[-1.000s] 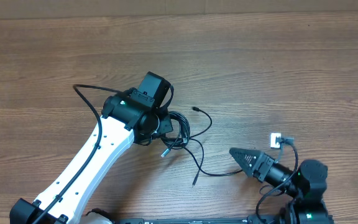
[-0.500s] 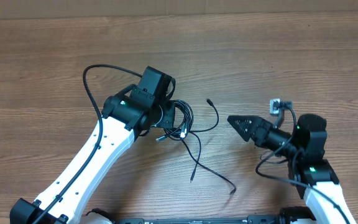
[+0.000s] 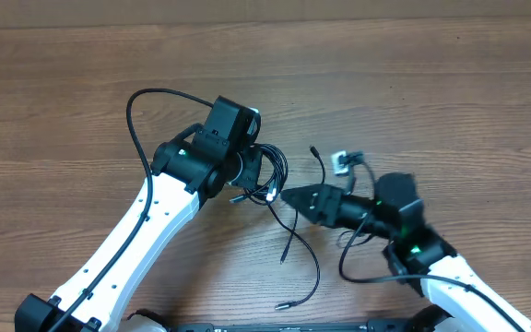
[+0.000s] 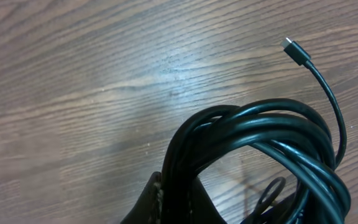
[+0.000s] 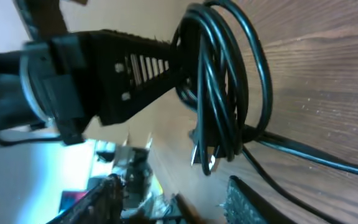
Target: Untangle cables
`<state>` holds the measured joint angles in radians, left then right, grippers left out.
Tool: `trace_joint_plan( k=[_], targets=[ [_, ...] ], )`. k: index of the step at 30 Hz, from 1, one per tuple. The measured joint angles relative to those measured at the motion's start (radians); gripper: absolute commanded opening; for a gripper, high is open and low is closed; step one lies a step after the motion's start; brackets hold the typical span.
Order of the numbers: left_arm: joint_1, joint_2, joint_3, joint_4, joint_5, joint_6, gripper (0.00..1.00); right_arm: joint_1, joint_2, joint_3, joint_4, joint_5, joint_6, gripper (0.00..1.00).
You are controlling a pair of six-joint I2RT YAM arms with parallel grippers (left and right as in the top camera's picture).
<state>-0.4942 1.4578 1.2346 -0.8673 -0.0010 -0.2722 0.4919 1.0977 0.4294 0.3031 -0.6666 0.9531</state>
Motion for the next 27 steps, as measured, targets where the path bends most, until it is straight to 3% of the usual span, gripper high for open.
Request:
trace_joint_plan(
  k=[9,16,27],
  targets=[
    [0.000,0.000,0.000,-0.028,0.058,-0.119,0.04,0.233,0.013,0.000,-0.003,0.467,0.021,0.31],
    [0.001,0.000,0.000,-0.044,0.080,-0.142,0.04,0.269,0.055,0.000,-0.008,0.618,0.024,0.04],
    [0.001,0.000,0.000,-0.072,0.087,-0.207,0.04,0.282,0.081,0.000,-0.009,0.673,0.111,0.04]
  ],
)
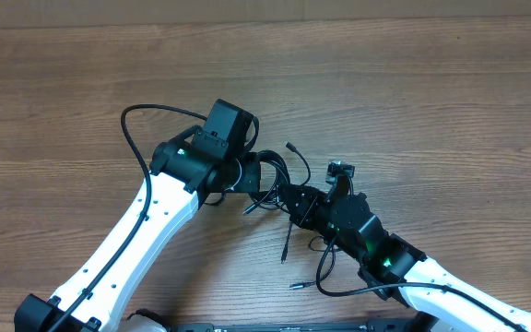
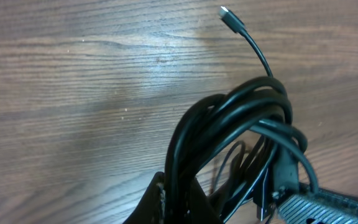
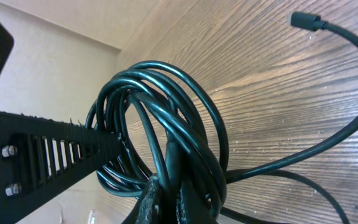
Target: Untangle cables
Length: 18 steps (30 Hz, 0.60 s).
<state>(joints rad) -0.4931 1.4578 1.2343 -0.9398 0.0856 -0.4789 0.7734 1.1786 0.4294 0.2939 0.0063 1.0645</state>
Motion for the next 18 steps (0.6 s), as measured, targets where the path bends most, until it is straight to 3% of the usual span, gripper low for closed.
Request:
trace_joint_plan(
  k=[18],
  targets=[
    [-0.011,0.000,-0.004,-0.033,-0.155,-0.586,0.04,0.119,0.000,0.001,-0.012,-0.006,0.119,0.04]
  ],
)
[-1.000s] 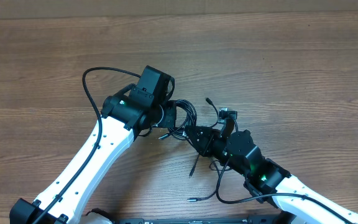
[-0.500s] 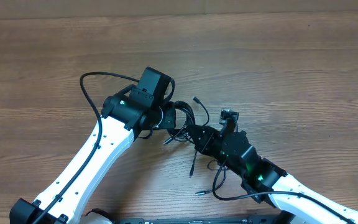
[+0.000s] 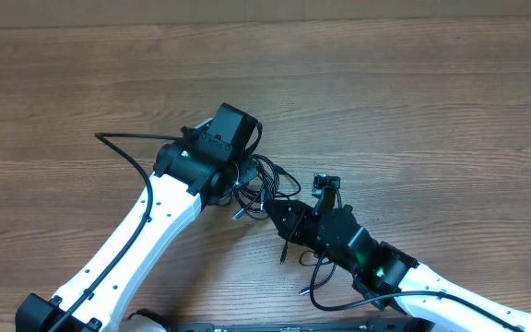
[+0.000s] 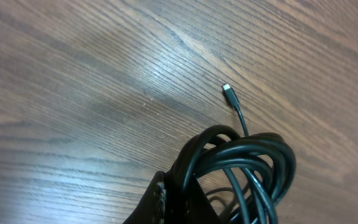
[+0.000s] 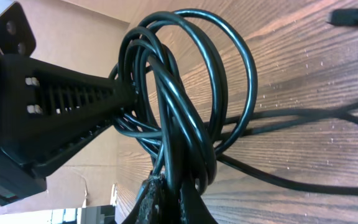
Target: Untangle cables
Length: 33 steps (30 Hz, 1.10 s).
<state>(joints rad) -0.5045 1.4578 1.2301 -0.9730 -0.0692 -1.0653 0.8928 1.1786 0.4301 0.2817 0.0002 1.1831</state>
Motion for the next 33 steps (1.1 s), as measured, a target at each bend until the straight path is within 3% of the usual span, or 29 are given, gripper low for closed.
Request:
trace_joint_plan(
  k=[11,18,22,26,30,33],
  targets=[
    [0.000,0.000,-0.001,0.016,-0.013,-0.243,0.05,0.099,0.000,0.011,-0.122,0.011,0.153,0.04],
    [0.000,0.000,-0.001,0.060,-0.071,-0.290,0.08,0.161,0.000,0.014,-0.177,0.024,0.179,0.07],
    [0.003,0.000,-0.001,0.090,-0.113,-0.190,0.07,0.175,0.000,0.013,-0.266,0.071,0.186,0.11],
    [0.003,0.000,-0.001,0.073,-0.132,0.008,0.04,0.157,0.001,0.013,-0.285,0.146,0.174,0.13],
    [0.008,0.000,-0.001,0.058,-0.111,0.177,0.04,0.103,0.001,0.013,-0.301,0.189,0.135,0.28],
    [0.016,0.000,-0.001,0.098,-0.009,0.333,0.04,0.071,0.001,0.013,-0.301,0.203,0.118,0.41]
  ],
)
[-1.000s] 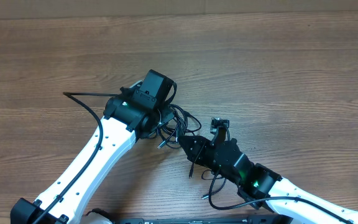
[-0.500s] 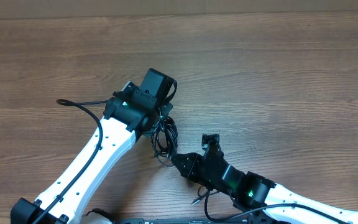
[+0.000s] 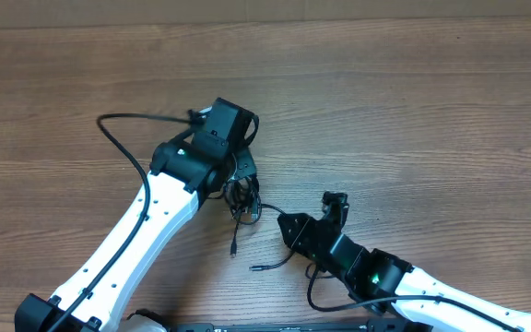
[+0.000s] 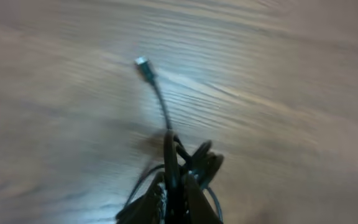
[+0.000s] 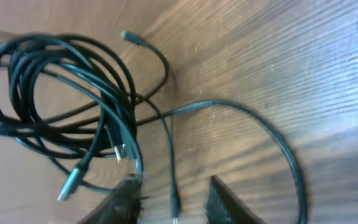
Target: Untangle cables
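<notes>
A bundle of black cable (image 3: pixel 241 192) hangs bunched from my left gripper (image 3: pixel 237 183), which is shut on it. The blurred left wrist view shows the strands (image 4: pixel 194 165) pinched at that gripper (image 4: pixel 169 182), with one plug end (image 4: pixel 143 63) sticking out beyond. My right gripper (image 3: pixel 285 224) stands open a little to the right of the bundle. In the right wrist view the coil (image 5: pixel 61 93) lies ahead at the upper left, and one thin strand (image 5: pixel 169 162) runs between the spread fingers (image 5: pixel 225 199) of that gripper (image 5: pixel 174 196). Loose ends (image 3: pixel 234 249) trail on the wooden table (image 3: pixel 413 101).
Another loose plug end (image 3: pixel 254 267) lies in front of my right gripper. The left arm's own lead (image 3: pixel 118 138) arcs out to the left, and the right arm's lead (image 3: pixel 313 297) loops near the front edge.
My right gripper was shut on the coil beside the left gripper; now it is open and back from it, to the right. The coil hangs bunched from the left gripper, with loose ends on the table.
First the left gripper held the coil while my right gripper stood open close by. Then the right gripper was shut on the coil too, and both held it. Now only the left holds the bundle, and more loose cable lies on the table.
</notes>
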`<state>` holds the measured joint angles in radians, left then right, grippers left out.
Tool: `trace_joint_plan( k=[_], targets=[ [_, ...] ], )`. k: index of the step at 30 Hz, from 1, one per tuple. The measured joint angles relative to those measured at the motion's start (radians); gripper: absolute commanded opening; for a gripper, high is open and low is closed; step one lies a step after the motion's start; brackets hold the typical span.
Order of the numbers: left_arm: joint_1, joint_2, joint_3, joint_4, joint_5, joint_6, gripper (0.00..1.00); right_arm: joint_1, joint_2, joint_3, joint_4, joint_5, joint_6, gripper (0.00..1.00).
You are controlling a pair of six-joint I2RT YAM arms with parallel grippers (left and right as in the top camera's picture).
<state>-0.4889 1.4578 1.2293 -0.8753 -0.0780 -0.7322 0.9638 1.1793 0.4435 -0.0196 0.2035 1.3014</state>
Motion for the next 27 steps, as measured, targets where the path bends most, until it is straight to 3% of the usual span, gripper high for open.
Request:
trace_joint_plan(
  k=[4,8,15,21,27],
  targets=[
    [0.004,0.000,0.000,0.047,0.161,0.238,0.04,-0.019,-0.002,0.000,0.002,0.010,-0.008,0.49],
    [0.004,0.000,0.000,0.057,0.251,0.371,0.04,-0.027,-0.021,0.000,0.020,0.014,-0.014,0.58],
    [0.004,0.000,0.000,0.102,0.510,0.503,0.04,-0.027,-0.027,0.000,0.044,0.014,-0.015,0.68],
    [0.005,0.000,0.000,0.122,0.737,0.586,0.04,-0.027,-0.008,0.000,0.019,0.077,-0.019,0.68],
    [0.005,0.000,0.000,0.121,0.787,0.620,0.04,-0.027,-0.007,0.000,-0.005,0.143,-0.019,0.69]
  ],
)
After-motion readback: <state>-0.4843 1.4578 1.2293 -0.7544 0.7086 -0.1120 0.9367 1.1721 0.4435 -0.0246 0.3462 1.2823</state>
